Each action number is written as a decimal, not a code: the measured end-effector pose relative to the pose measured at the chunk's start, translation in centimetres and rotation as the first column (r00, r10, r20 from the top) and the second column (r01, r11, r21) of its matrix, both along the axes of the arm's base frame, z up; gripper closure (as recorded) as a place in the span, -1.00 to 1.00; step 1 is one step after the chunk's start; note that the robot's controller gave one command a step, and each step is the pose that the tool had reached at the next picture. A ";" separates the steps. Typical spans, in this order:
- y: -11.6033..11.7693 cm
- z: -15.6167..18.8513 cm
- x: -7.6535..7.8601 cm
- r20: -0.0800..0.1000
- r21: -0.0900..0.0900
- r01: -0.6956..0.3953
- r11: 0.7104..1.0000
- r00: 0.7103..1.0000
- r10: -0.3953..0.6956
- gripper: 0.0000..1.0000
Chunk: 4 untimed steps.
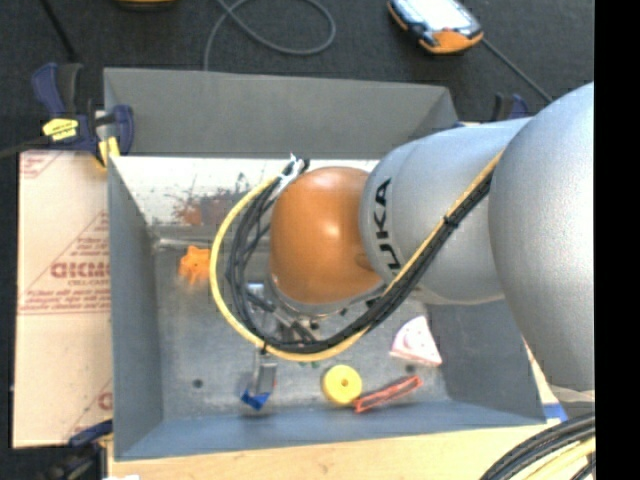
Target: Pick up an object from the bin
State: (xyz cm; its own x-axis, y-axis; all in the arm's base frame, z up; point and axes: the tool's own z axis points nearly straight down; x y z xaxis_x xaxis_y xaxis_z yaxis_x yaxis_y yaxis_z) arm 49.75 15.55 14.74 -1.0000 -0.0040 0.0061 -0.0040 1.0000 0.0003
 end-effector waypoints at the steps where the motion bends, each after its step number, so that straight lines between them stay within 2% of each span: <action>1: -0.1 0.4 0.2 0.008 0.001 0.004 1.000 1.000 -0.004 -1.00; 2: -1.2 -2.8 0.3 0.011 0.000 -0.287 0.958 0.958 0.287 -1.00; 3: -3.4 -2.5 -1.4 0.005 0.000 -0.402 0.916 0.916 0.402 -1.00; 4: -3.2 -2.7 -2.2 0.004 0.000 -0.592 0.806 0.806 0.592 -1.00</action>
Offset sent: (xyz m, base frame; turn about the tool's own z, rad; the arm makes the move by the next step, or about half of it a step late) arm 0.0010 -0.0299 -0.0774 -0.7106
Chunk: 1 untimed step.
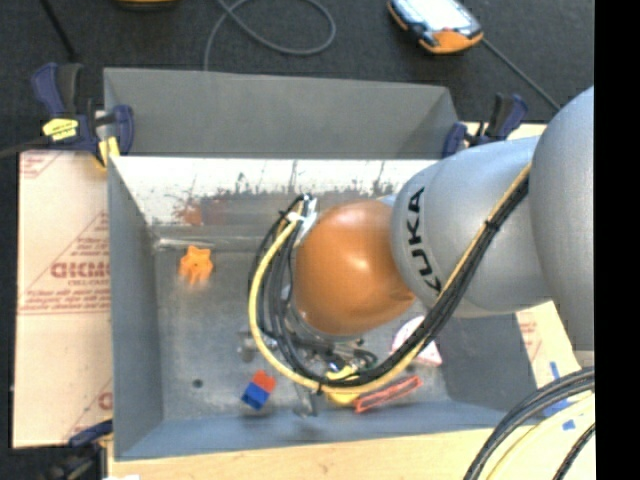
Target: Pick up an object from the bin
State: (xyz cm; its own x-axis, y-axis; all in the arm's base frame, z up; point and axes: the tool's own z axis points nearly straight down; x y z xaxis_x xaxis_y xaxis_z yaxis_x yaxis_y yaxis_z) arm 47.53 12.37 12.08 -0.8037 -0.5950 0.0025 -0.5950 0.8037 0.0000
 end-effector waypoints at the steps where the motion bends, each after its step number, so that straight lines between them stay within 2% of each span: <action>1: 0.6 -5.0 0.9 0.013 0.006 0.092 0.996 0.996 -0.092 -1.00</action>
Offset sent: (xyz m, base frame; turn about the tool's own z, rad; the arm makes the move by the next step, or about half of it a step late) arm 0.0137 -0.0043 -0.0508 -0.1735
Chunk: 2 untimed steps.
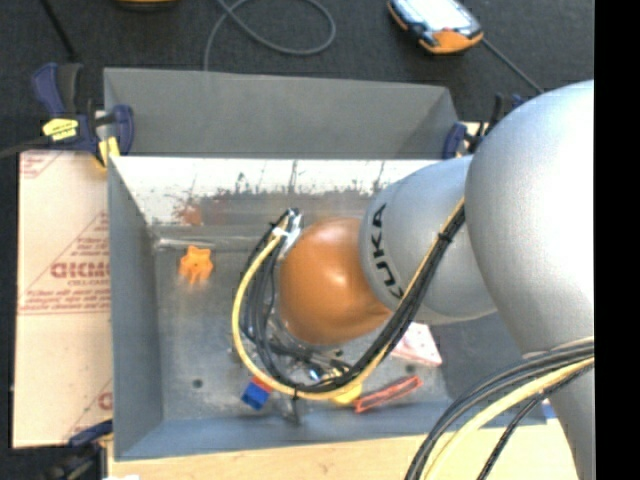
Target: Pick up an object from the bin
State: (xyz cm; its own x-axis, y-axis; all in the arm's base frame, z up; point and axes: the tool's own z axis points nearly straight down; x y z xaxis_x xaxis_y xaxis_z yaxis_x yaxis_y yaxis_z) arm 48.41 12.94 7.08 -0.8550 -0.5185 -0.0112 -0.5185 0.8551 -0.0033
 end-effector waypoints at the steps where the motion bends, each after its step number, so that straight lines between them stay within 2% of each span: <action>1: -1.0 -0.1 0.6 -0.009 -0.001 -0.259 0.966 0.966 0.259 1.00; 2: -1.0 -0.1 0.6 -0.009 -0.001 -0.258 0.966 0.966 0.258 1.00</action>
Offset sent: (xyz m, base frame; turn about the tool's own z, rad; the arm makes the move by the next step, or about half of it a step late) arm 0.0000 0.0000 0.0000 0.0000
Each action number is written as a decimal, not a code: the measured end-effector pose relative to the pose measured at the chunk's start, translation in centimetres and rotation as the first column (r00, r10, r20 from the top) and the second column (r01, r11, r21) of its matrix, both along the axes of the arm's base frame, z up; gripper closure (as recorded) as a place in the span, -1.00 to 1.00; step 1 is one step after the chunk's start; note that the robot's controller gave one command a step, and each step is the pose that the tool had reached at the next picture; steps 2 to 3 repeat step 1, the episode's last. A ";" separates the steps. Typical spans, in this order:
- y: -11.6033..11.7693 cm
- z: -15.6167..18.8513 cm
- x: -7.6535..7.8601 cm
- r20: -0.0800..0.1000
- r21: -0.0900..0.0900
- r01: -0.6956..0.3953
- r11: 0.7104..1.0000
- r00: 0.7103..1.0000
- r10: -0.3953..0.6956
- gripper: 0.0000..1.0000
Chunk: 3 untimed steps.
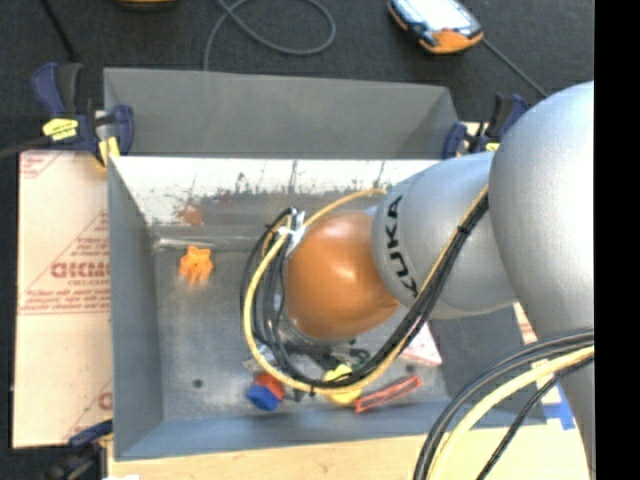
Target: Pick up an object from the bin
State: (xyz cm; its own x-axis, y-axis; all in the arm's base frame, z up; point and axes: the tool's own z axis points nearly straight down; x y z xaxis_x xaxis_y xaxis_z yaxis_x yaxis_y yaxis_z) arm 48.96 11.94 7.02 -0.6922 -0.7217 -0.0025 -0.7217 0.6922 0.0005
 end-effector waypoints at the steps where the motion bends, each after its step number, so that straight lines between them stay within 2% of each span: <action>1: 0.0 0.5 -0.2 -0.005 -0.001 0.000 1.000 1.000 0.000 1.00; 3: 0.0 0.5 -0.2 -0.005 -0.001 0.000 1.000 1.000 0.000 1.00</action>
Offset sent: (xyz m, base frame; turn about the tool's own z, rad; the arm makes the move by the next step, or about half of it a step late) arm 0.0001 0.0001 0.0020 0.0000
